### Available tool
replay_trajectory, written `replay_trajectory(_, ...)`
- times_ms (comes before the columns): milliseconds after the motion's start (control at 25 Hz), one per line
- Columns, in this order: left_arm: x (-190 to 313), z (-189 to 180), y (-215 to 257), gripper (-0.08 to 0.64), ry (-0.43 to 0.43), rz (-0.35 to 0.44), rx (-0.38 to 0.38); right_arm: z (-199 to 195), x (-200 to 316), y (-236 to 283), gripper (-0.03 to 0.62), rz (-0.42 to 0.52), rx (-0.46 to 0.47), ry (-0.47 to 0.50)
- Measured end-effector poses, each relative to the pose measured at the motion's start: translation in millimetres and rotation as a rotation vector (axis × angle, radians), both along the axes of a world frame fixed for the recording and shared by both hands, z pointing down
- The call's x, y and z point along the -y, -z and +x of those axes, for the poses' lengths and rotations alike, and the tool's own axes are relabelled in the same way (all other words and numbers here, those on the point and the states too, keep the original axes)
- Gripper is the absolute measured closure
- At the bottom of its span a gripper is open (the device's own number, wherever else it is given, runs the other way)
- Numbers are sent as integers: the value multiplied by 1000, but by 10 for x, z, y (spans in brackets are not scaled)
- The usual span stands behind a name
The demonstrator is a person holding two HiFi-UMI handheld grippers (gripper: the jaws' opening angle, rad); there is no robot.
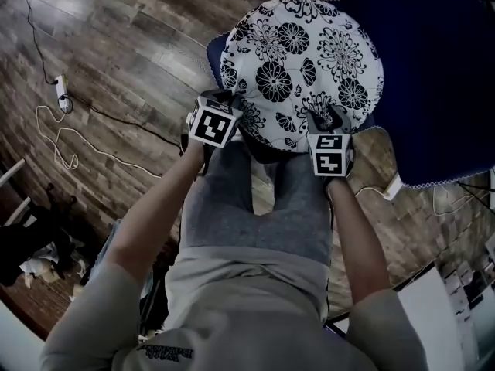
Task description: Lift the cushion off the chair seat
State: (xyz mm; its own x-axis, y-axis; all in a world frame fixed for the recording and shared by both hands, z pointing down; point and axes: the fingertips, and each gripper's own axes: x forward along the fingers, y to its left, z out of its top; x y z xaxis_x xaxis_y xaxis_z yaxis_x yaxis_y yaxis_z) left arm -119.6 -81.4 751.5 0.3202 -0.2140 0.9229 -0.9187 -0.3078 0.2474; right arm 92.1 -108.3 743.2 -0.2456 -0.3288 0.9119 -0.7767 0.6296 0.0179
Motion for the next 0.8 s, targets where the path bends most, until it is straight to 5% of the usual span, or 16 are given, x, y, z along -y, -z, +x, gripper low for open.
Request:
replay_trajectory(200,18,24,5,534,-20,-34,-19,-3,52,-8,461,-21,26,-7)
replay_trajectory(360,18,21,77,537,-10,-32,-32,-53,29,15,589,-19,32,-13)
replay_trajectory(800,5,-11,784,538,-45,55,-66,-108,17,849,589,116,98,-42)
